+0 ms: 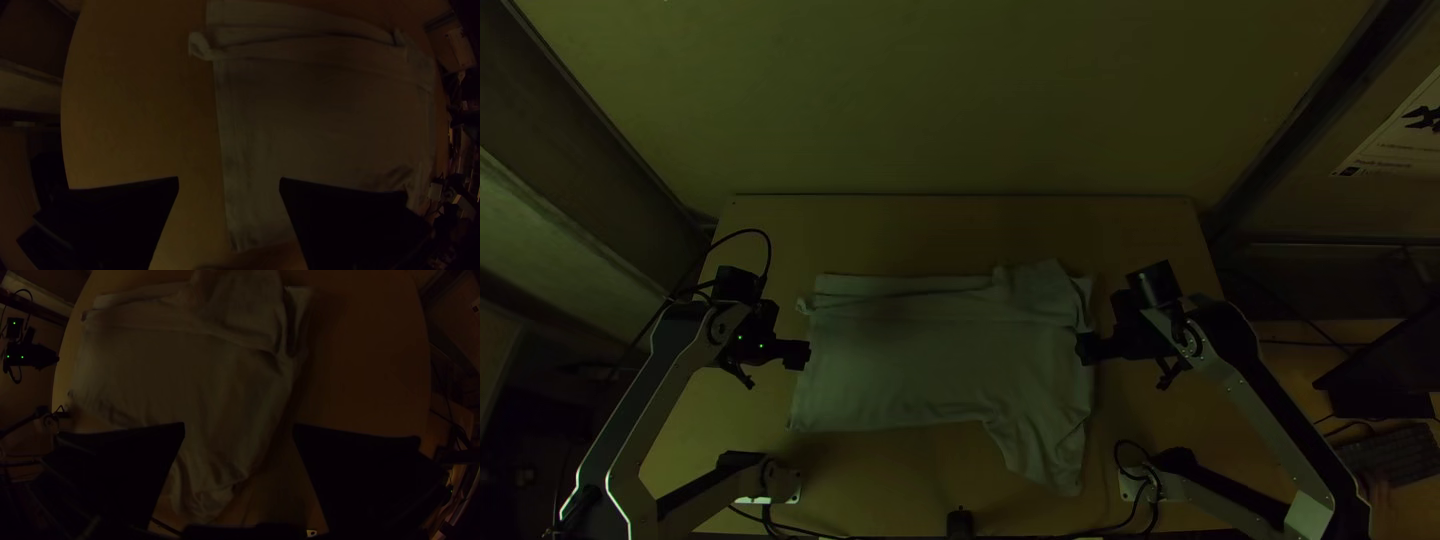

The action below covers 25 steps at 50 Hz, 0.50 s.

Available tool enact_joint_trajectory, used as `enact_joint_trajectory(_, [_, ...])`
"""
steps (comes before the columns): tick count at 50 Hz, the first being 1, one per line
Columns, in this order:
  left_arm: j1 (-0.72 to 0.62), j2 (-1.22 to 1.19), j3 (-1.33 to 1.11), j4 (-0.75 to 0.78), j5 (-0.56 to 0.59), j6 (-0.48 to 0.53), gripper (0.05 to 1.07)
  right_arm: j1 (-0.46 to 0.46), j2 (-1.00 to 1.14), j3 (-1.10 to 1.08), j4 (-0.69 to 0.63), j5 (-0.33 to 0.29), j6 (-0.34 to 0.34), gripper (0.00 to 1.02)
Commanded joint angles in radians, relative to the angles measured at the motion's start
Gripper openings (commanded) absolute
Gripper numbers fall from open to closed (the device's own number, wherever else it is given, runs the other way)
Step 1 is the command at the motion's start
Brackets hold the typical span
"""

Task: Fold the t-shirt

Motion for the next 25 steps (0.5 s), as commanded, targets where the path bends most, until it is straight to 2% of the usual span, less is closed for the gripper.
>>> enact_joint_trajectory(1, [-0.01, 0.002, -0.032, -0.061, -0.007, 0.024, 1.02, 0.013, -0.04, -0.033, -0.055, -0.004, -0.006, 0.99])
enact_joint_trajectory(13, [-0.011, 0.02, -0.078, -0.13, -0.007, 0.039, 1.02, 0.015, -0.015, -0.06, -0.224, -0.013, -0.004, 0.99])
enact_joint_trajectory(25, [-0.036, 0.037, -0.153, -0.153, -0.038, 0.044, 1.02, 0.03, -0.013, -0.143, -0.253, -0.013, 0.016, 0.99])
